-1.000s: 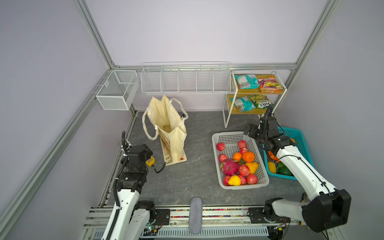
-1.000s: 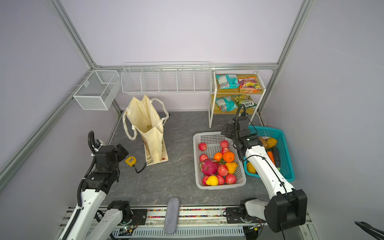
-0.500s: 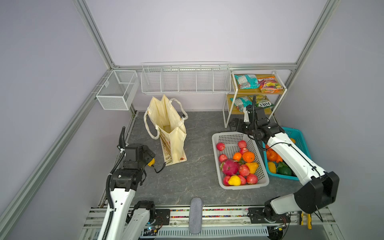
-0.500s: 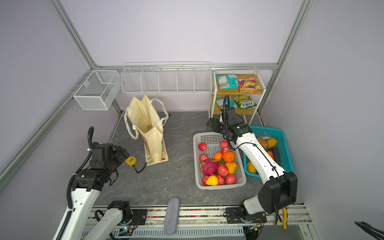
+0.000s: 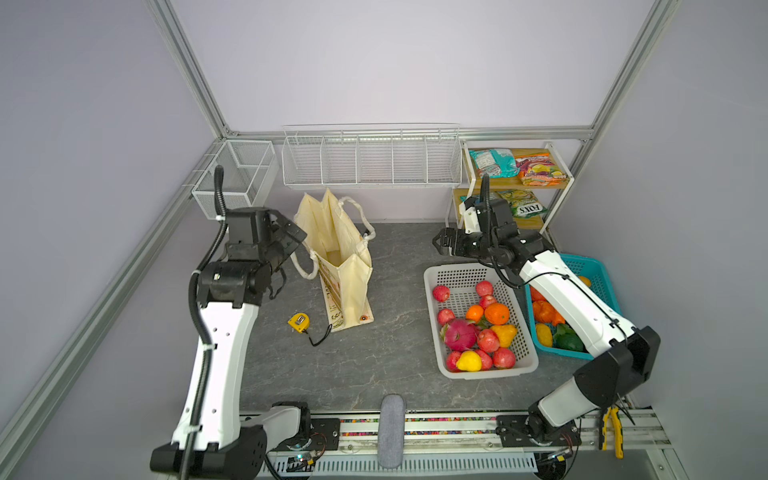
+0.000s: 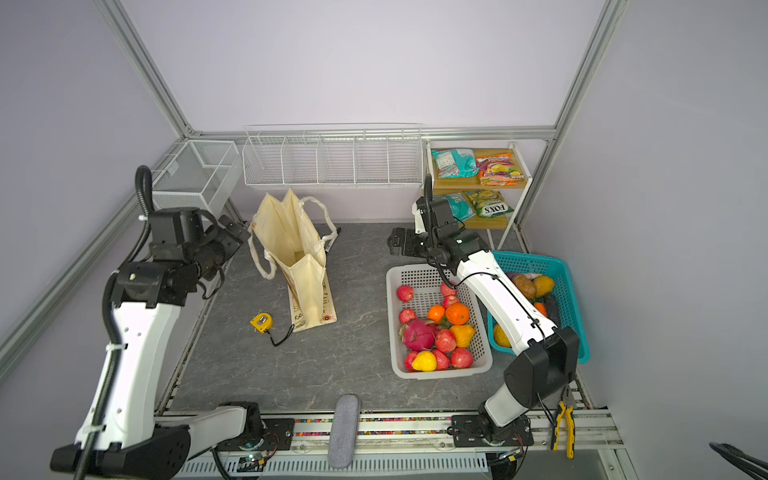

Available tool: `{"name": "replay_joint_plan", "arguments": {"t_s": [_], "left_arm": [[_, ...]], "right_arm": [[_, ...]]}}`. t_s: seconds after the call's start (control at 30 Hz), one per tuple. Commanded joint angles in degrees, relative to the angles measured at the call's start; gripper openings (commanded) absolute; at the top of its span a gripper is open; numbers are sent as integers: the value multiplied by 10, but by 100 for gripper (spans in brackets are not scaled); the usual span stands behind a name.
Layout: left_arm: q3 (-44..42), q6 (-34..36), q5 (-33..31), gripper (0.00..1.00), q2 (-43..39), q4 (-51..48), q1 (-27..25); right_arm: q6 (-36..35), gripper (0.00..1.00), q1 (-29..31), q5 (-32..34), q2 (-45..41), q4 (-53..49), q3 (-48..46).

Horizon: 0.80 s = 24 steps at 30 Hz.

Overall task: Place the food into the grocery bag and tie it
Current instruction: 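Raise the left gripper to the bag handle while the right gripper approaches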

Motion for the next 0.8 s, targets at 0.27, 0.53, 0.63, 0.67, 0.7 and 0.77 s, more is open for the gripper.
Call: {"name": "replay_joint_plan", "arguments": {"t_s": [0.27,0.53,0.63,0.67,0.7,0.77], "left_arm": [[109,10,49,99,206,-63,20],[148,43,75,80,273,-76,25],[155,53,90,67,285,-83,25],[159,58,95,62,289,-88,25],[161,62,100,58,292,-92,25],[164,77,121,47,297,-99,25]], "right_arm": [[-32,99,36,2,45,-51,74],[-38,99,46,2,63,-64,103],[-43,99,52,0,70,-73,114],[-43,99,53,0,71,-75,116],[-42,99,56,0,71,-75,118],[-42,99,60,-2,74,-77,123]]}}
